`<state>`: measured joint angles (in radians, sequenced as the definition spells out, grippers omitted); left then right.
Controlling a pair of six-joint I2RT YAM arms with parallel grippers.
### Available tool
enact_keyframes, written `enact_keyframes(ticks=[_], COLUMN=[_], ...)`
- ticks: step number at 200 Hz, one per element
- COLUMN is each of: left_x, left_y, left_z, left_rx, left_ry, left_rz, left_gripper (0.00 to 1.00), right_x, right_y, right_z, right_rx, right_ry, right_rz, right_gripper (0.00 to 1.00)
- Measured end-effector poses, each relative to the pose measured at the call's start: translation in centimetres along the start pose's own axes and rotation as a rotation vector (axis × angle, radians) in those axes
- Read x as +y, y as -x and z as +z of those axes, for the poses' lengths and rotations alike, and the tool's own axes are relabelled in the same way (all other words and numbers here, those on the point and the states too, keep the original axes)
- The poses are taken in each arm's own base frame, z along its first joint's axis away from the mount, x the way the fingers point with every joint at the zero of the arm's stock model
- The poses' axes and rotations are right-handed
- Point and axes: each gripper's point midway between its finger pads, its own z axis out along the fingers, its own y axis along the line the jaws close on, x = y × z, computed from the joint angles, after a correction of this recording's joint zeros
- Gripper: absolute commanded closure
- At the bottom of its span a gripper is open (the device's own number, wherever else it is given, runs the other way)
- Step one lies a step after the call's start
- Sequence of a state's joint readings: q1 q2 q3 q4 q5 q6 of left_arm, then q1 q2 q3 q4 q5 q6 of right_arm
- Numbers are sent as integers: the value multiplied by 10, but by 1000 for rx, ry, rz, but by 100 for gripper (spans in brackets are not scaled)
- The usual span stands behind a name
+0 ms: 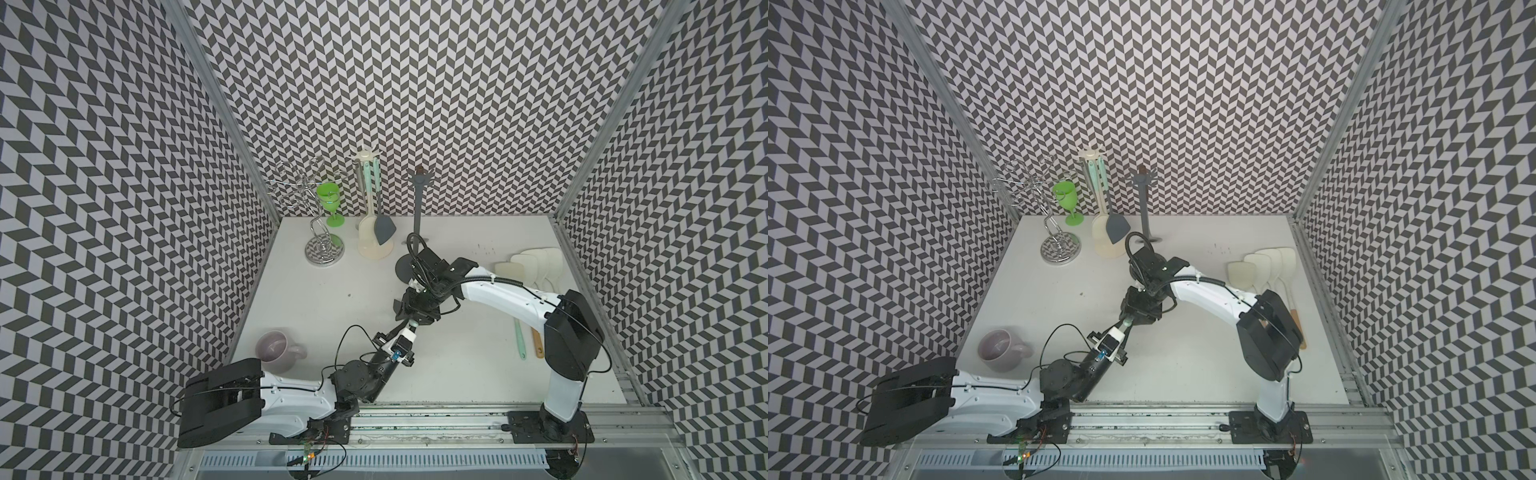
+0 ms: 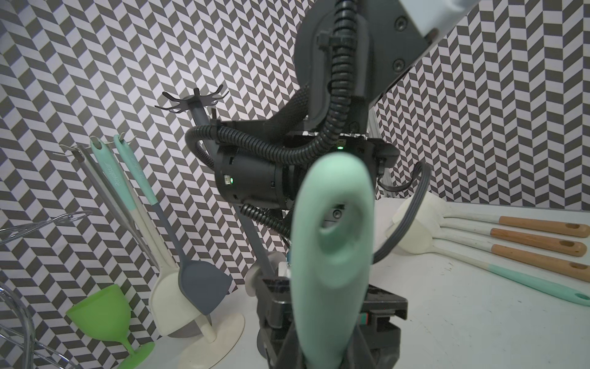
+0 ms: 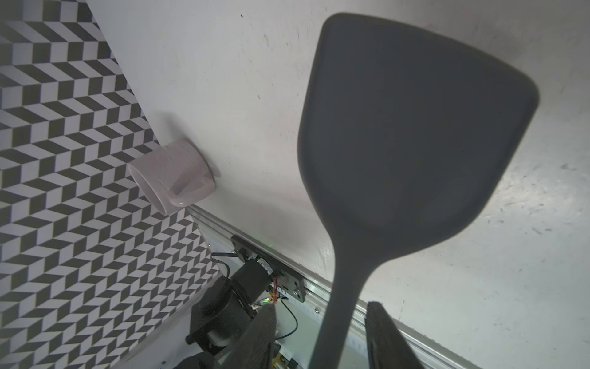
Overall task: Take the spatula off the kitchen utensil rack
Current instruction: Place the spatula at the center of the board.
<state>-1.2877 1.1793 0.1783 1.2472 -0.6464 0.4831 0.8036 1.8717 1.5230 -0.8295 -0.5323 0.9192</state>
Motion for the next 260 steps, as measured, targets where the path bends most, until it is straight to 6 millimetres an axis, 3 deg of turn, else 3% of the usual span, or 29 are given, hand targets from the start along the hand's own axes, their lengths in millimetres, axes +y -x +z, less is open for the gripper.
enact_keyframes(ticks=[30,59,80,107,139,167,200,224,260], left_x=[-14,-20,-18,-8,5,23,31,34,47], left_y=[-5,-10,-6,1,19,39,47,41,15], left_z=[-1,-2,-3,-3,-6,-11,-13,-11,4], left_rx=[8,23,15,1,-45,-108,-130,-112,-33], left_ry=[-56,-83,-77,-50,-22,6,2,-6,1], left_rz=[90,132,119,30,-90,-196,-269,-301,-359], left_gripper=[100,98,73,27,1,0,0,0,0], right_x=[-1,-10,-8,-2,-1,-17,-62,-95,-119], right_y=[-3,-5,-4,6,27,49,67,72,74], right_z=[4,9,5,-2,-31,-61,-84,-102,-130], right_rx=[24,45,36,-20,-156,-293,-433,-547,-741], right_ry=[-44,-94,-97,-84,-80,-100,-172,-232,-304], right_rz=[70,98,94,33,-15,-37,-46,-76,-181], right_gripper=[100,100,100,100,100,100,100,100,100])
